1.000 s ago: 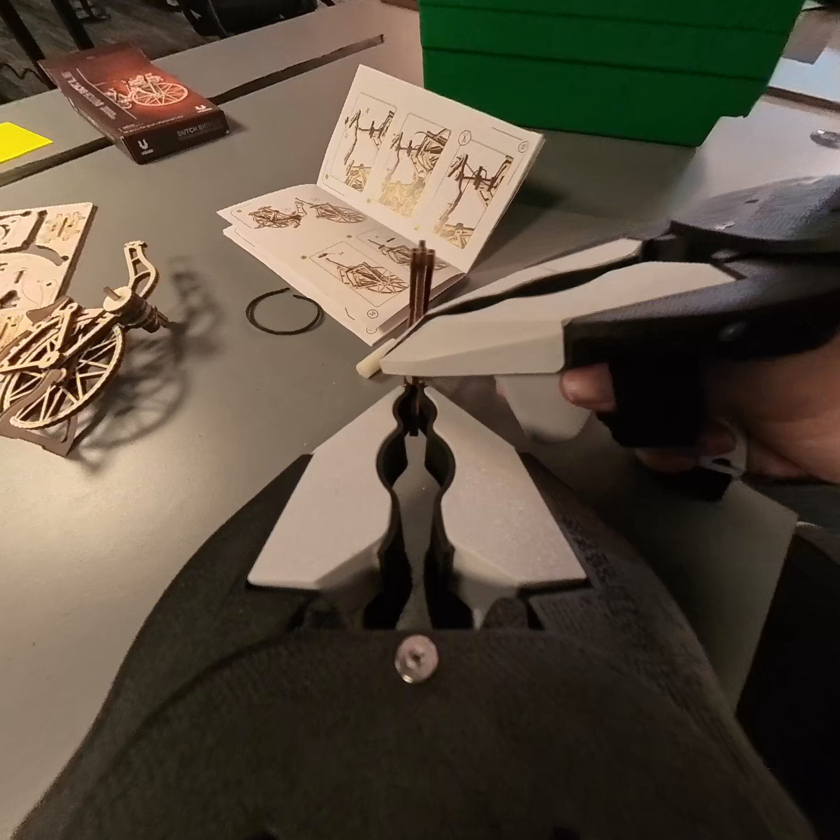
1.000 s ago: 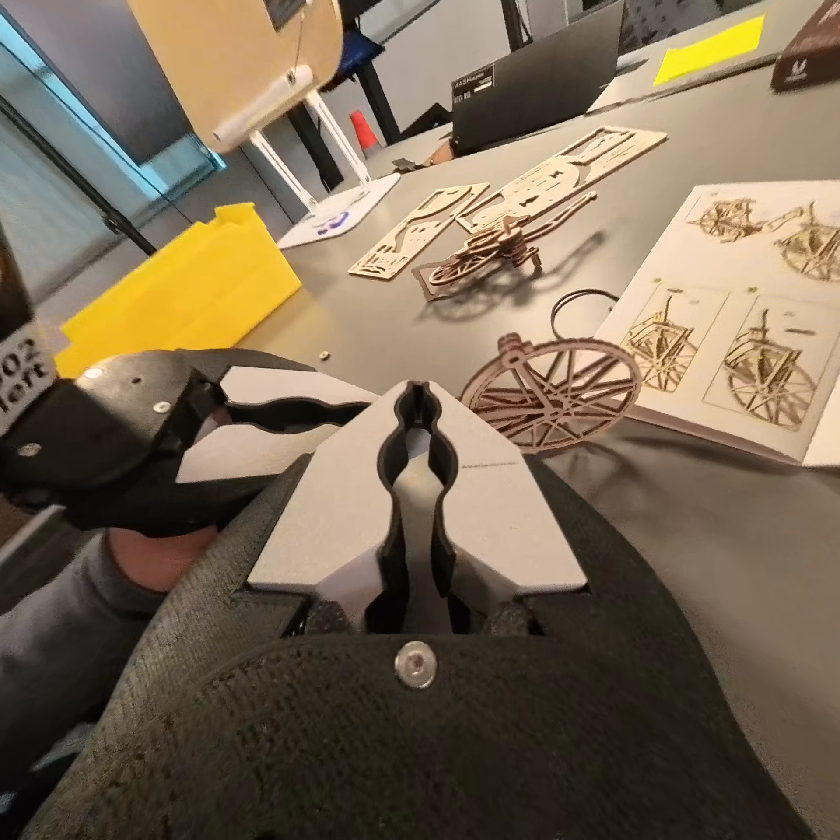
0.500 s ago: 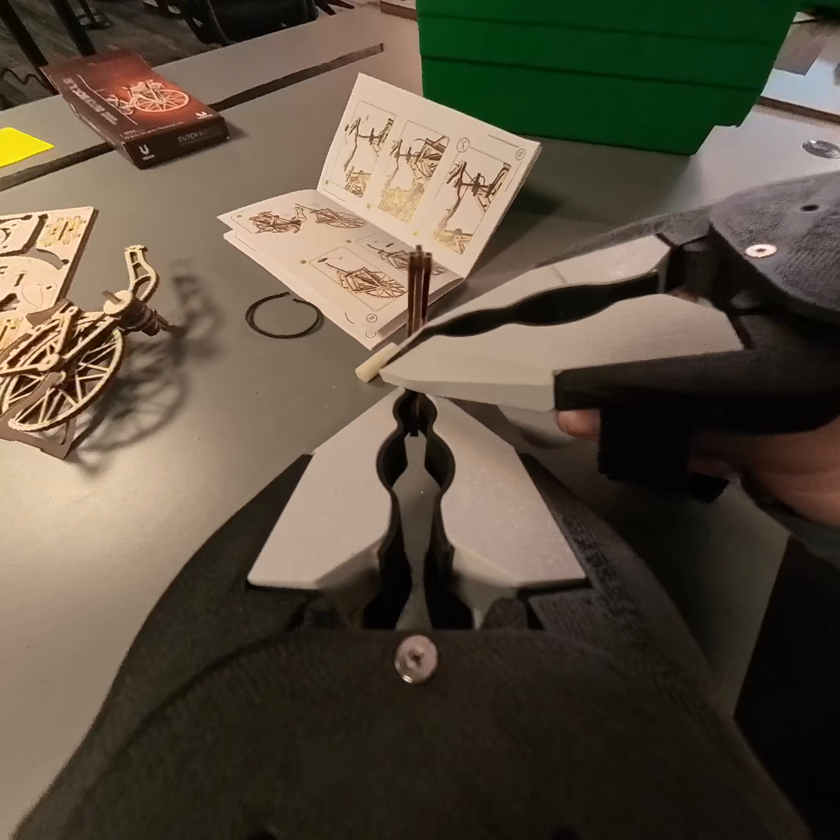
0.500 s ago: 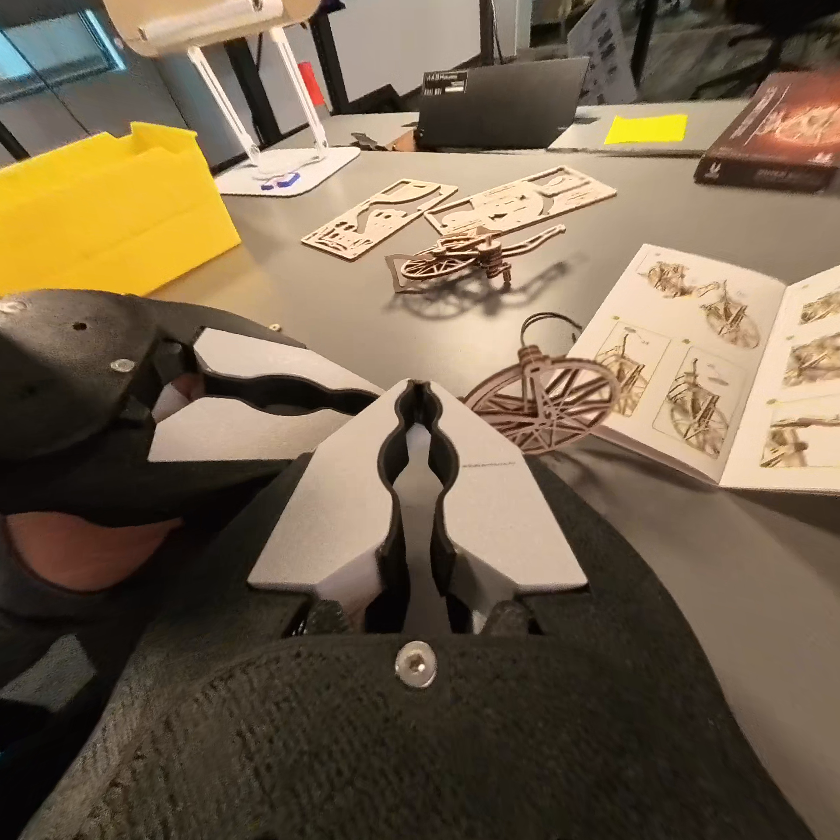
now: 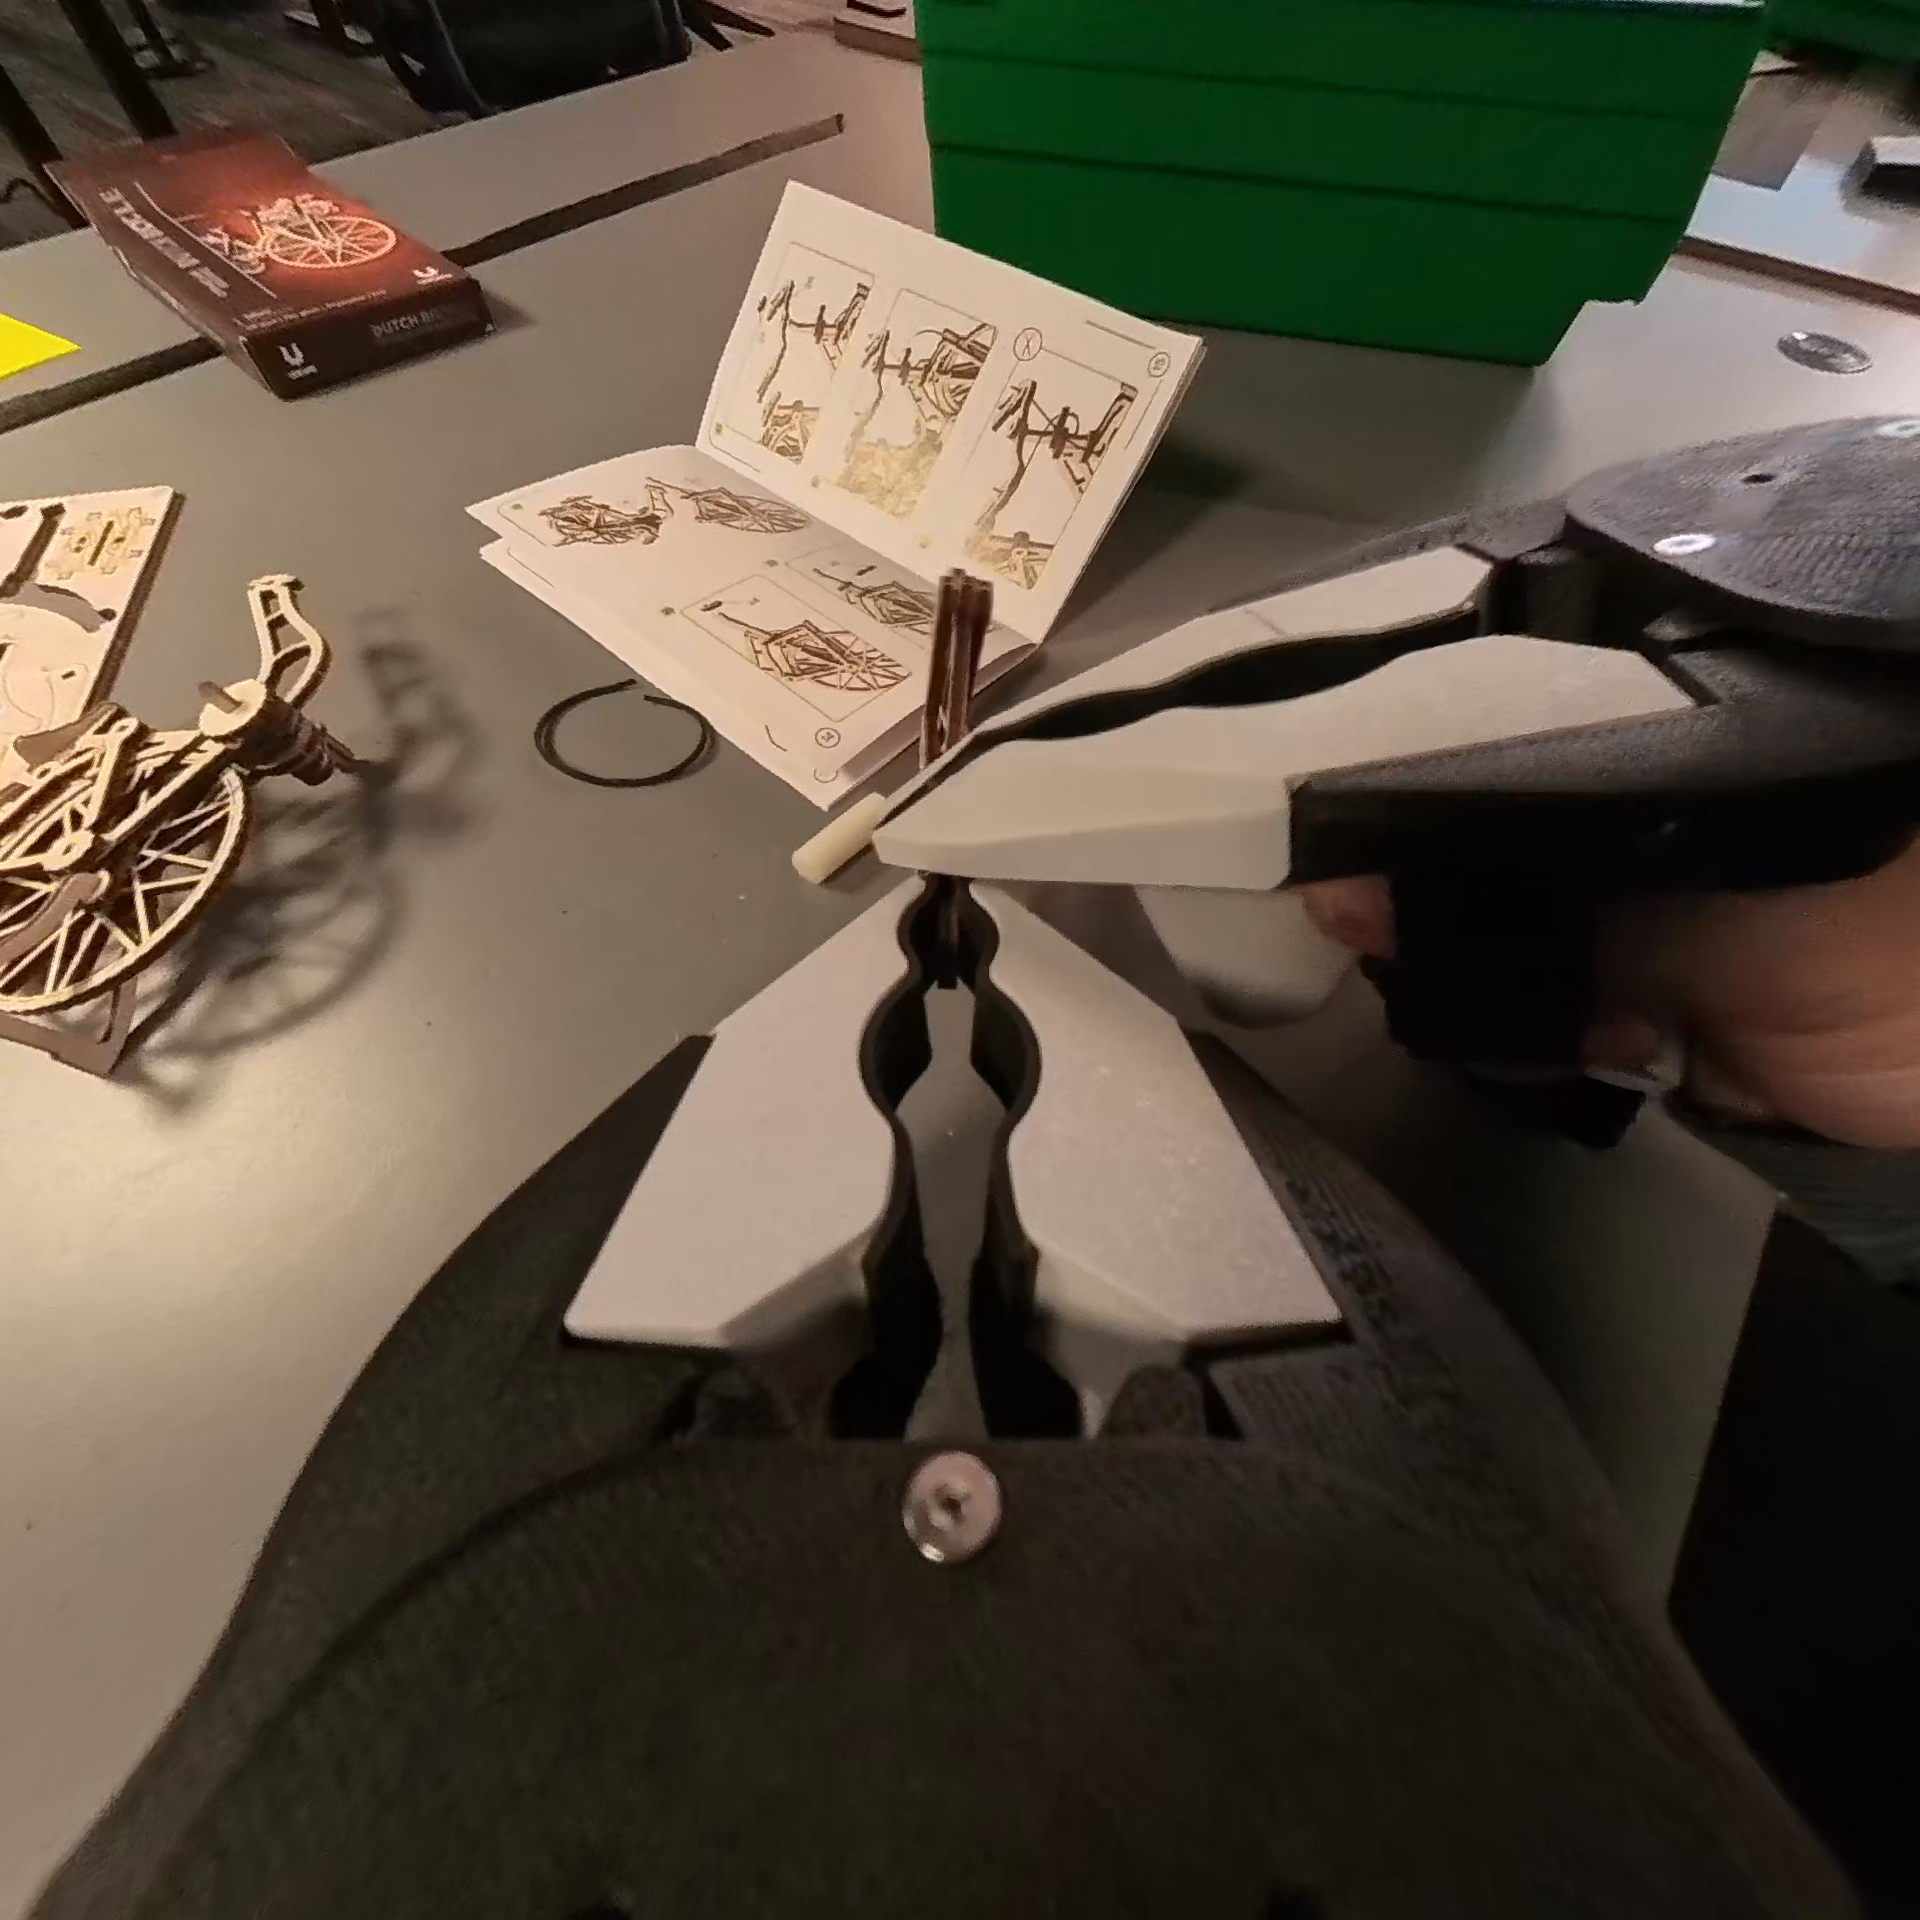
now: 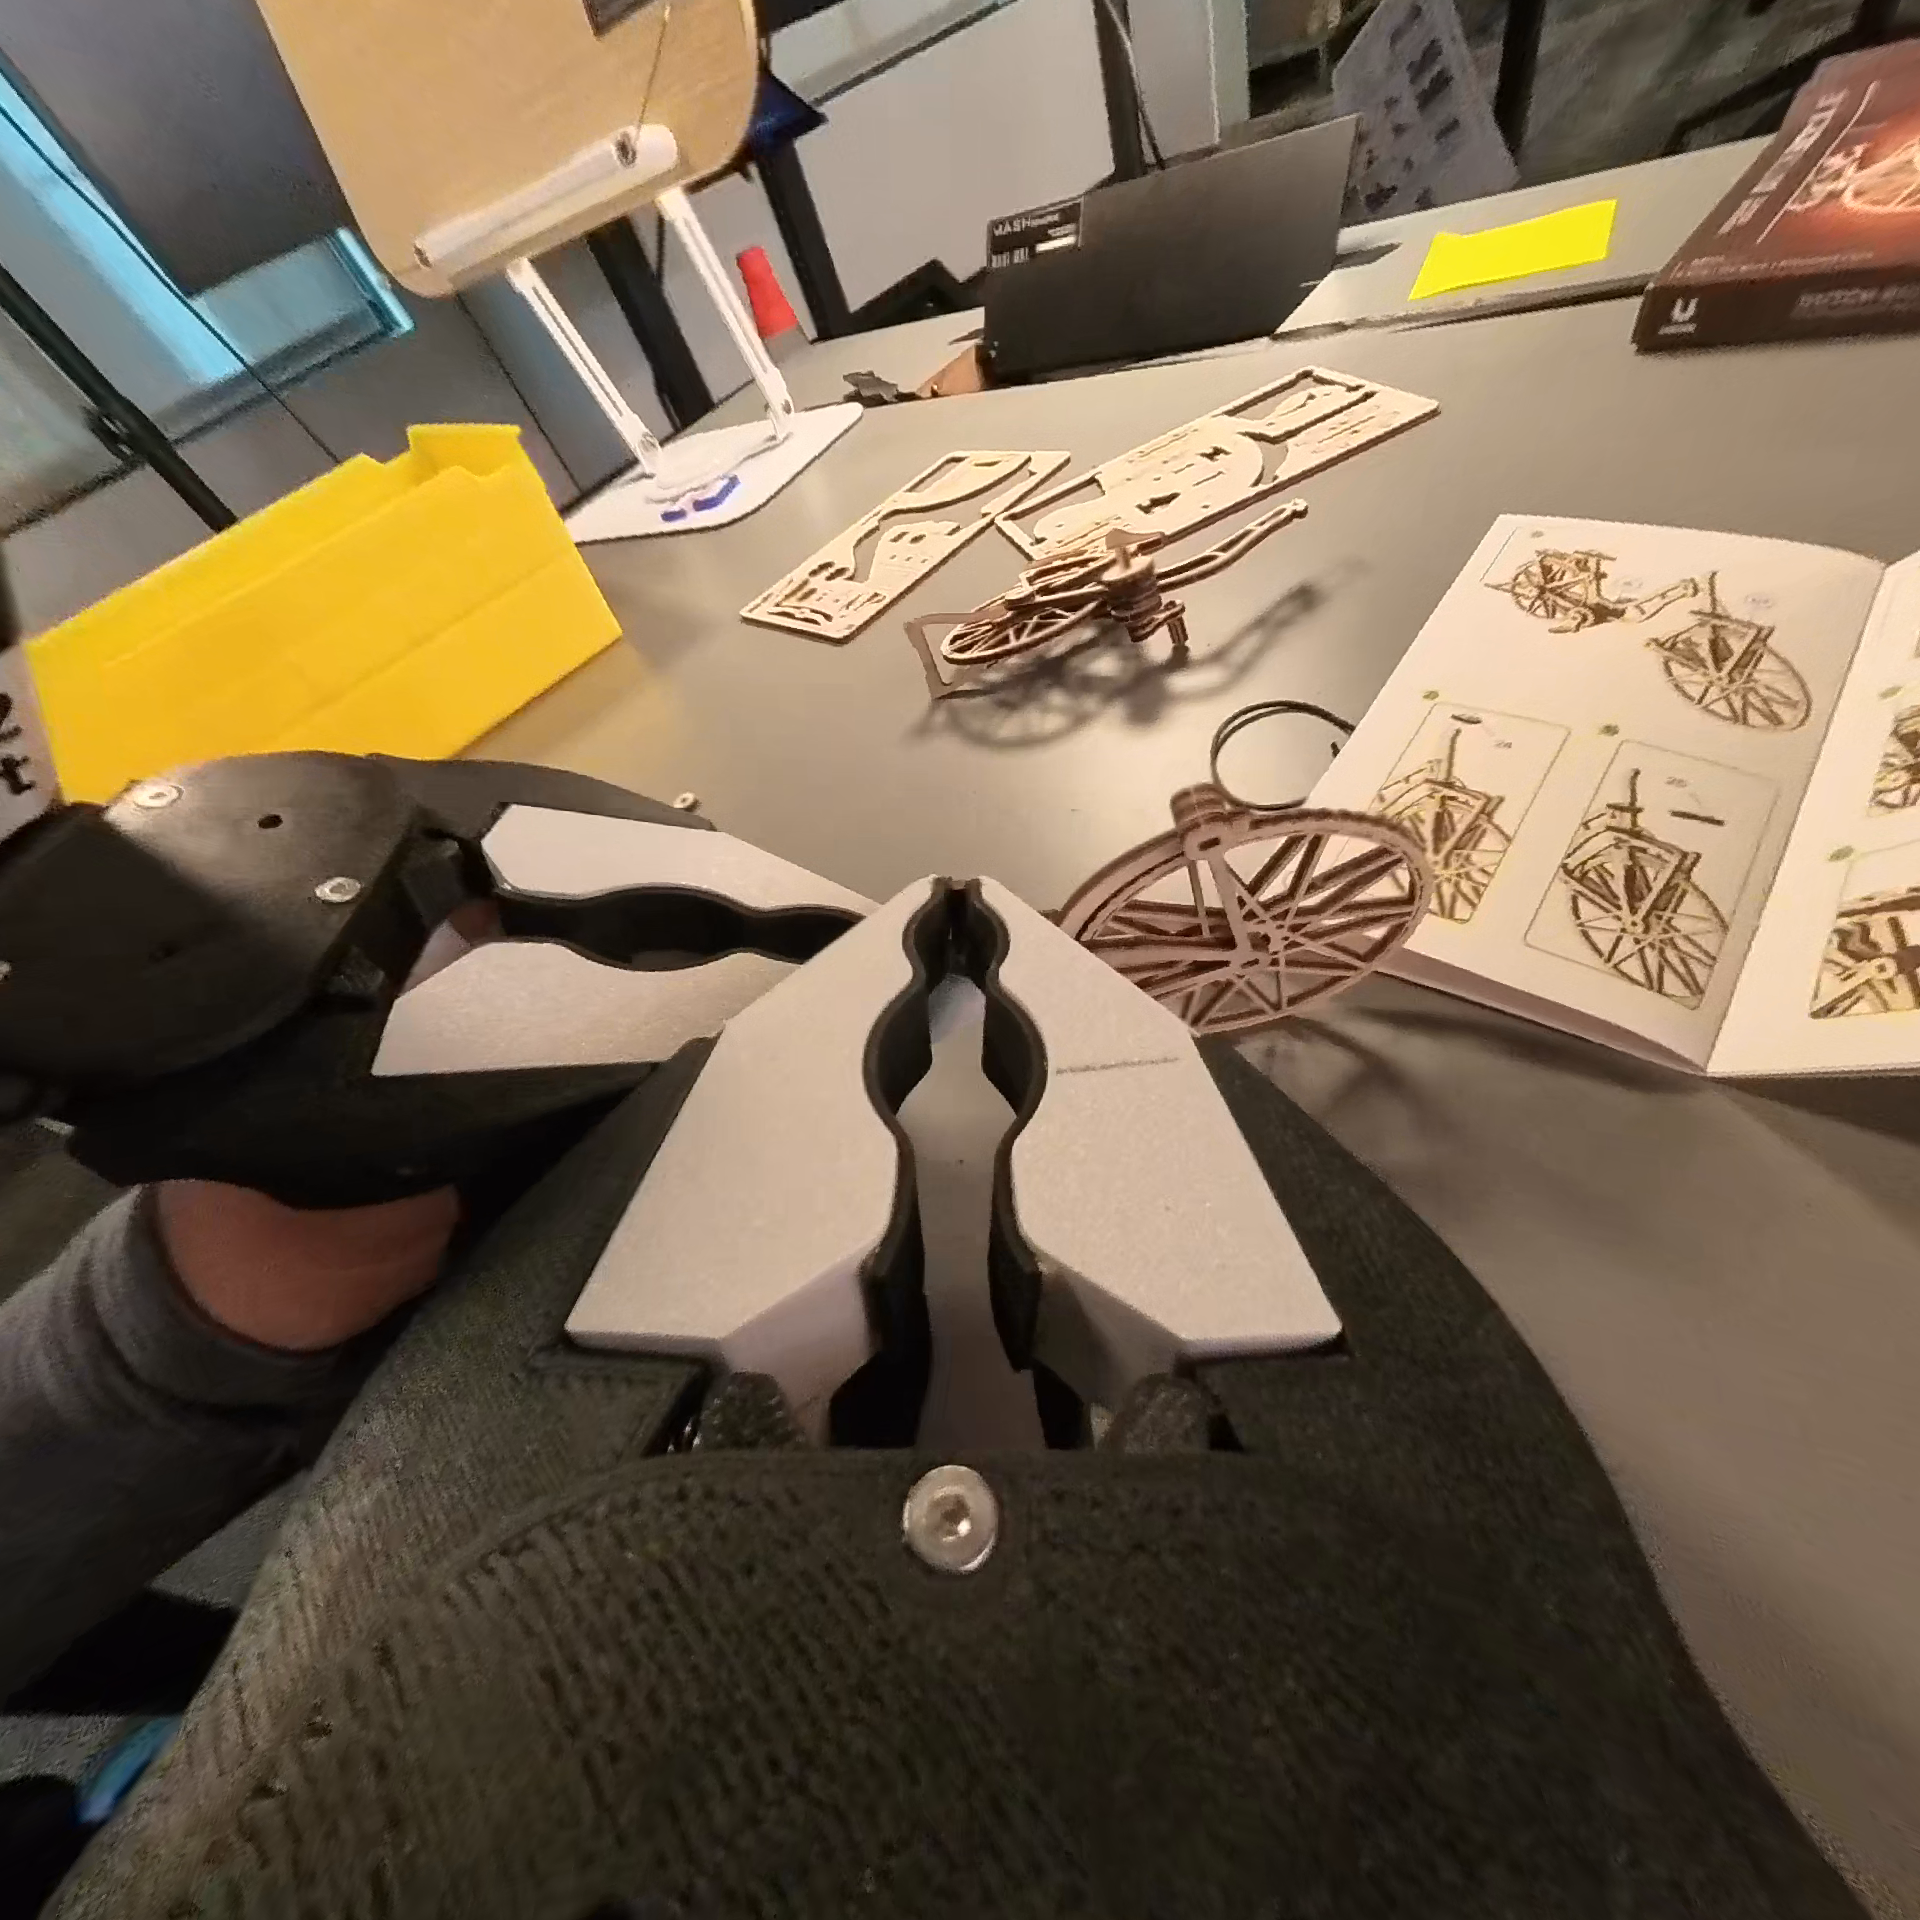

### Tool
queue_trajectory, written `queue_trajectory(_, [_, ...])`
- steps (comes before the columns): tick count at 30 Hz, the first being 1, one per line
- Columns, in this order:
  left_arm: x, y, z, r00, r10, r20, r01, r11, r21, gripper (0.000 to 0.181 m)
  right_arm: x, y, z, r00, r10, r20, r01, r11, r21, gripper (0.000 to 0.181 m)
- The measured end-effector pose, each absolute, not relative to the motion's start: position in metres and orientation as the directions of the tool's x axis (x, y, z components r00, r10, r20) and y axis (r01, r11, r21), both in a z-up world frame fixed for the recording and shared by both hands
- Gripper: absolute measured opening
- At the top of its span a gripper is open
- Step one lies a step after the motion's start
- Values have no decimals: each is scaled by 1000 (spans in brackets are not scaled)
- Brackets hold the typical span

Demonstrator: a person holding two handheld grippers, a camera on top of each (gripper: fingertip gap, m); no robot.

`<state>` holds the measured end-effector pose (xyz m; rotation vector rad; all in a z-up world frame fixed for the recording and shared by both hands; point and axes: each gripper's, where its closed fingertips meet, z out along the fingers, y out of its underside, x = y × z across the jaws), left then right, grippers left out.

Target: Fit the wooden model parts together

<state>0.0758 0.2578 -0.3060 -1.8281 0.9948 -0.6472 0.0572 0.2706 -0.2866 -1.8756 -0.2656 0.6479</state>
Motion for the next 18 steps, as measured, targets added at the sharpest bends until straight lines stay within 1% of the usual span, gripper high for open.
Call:
queue_trajectory(7, [77,256,-305,522,-853,24,-356,-243,-902,0,59,270,-284,821,470,-324,-140,-385,-912,1])
queue_trajectory(10, [77,256,-306,518,-855,26,-357,-244,-902,0,60,269,-282,824,470,-315,-143,-366,-920,7])
queue_trajectory(15, [78,255,-306,516,-856,20,-362,-239,-901,0,67,267,-272,828,462,-319,-187,-309,-933,10])
queue_trajectory(18, [78,255,-306,514,-857,16,-366,-236,-900,0,70,266,-271,832,482,-274,-145,-288,-947,10])
